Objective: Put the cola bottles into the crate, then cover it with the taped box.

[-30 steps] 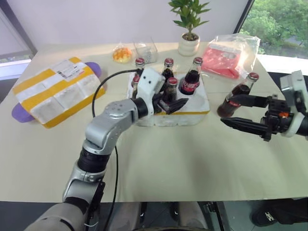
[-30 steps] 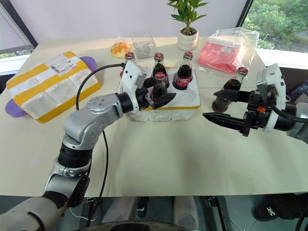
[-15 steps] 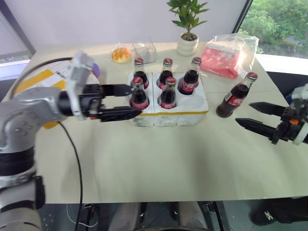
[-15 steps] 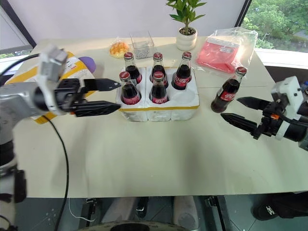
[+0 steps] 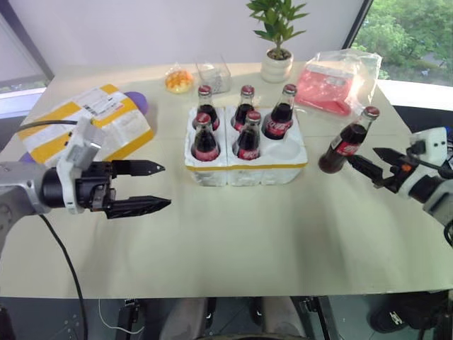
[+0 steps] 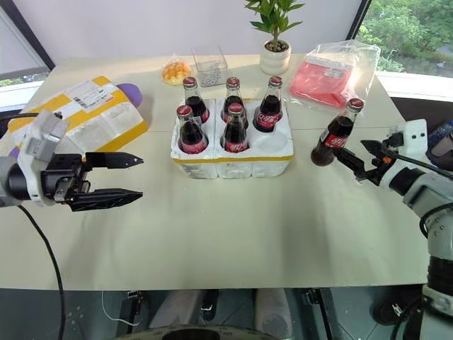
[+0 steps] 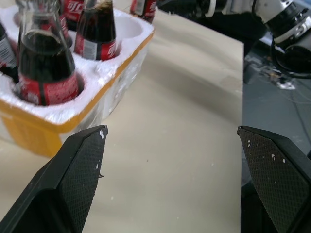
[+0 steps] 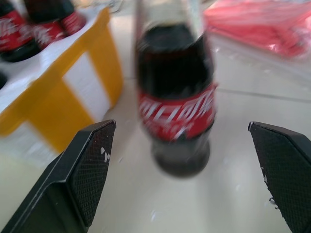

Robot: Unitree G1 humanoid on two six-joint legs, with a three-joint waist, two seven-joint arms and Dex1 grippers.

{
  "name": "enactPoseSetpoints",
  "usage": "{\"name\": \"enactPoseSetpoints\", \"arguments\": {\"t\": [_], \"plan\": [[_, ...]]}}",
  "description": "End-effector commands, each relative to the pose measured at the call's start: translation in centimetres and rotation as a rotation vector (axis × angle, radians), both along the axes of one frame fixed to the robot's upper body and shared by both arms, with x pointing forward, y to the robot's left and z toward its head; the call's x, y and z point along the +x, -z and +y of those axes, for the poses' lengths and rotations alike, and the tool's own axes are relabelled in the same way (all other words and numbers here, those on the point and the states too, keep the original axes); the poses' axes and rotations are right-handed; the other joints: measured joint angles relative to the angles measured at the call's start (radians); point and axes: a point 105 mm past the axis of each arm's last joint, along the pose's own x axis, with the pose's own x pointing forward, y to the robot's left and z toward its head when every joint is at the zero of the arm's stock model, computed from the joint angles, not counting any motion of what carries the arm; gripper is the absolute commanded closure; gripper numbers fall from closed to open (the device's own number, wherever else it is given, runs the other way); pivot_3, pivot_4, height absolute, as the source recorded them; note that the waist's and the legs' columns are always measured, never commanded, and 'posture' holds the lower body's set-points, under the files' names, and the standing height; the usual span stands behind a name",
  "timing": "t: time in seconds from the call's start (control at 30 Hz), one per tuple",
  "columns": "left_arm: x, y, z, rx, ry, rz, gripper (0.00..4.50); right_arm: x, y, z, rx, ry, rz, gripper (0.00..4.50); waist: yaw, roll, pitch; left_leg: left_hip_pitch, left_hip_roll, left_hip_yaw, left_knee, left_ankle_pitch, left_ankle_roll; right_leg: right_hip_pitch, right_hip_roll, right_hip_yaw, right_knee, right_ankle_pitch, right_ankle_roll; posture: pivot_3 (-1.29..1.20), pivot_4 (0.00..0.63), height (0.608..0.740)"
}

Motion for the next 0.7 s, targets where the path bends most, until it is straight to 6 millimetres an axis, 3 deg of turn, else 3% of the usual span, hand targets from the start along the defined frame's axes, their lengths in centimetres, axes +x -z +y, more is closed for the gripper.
{"name": "enactPoseSetpoints", "arguments": {"t": [0.03,0.63,0.7], "plan": [[-0.7,-1.2,0.2,0.004,-0.028,-0.069,0.02,1.0,-0.4,-0.2,-0.003,0.002,-0.03,0.0,0.002,0.0,0.0,0.0,0.0,0.0,0.0,0.0,0.0,0.0,0.0,0.0,0.0,0.0,0.0,0.0,0.15,0.74],[-1.0,-1.3,0.3,0.002,-0.078,-0.089,0.02,4.6,1.1,1.1,0.058,-0.045,-0.017,0.0,-0.002,0.001,0.0,0.0,0.0,0.0,0.0,0.0,0.0,0.0,0.002,0.0,0.0,0.0,0.0,0.0,0.15,0.74],[-0.8,-1.2,0.3,0.001,-0.078,-0.095,0.0,4.7,0.7,1.3,0.078,-0.054,-0.04,0.53,-0.001,0.001,0.0,0.0,0.0,0.0,0.0,0.0,0.0,0.0,0.002,0.0,0.001,0.0,0.0,0.0,0.15,0.74]]}}
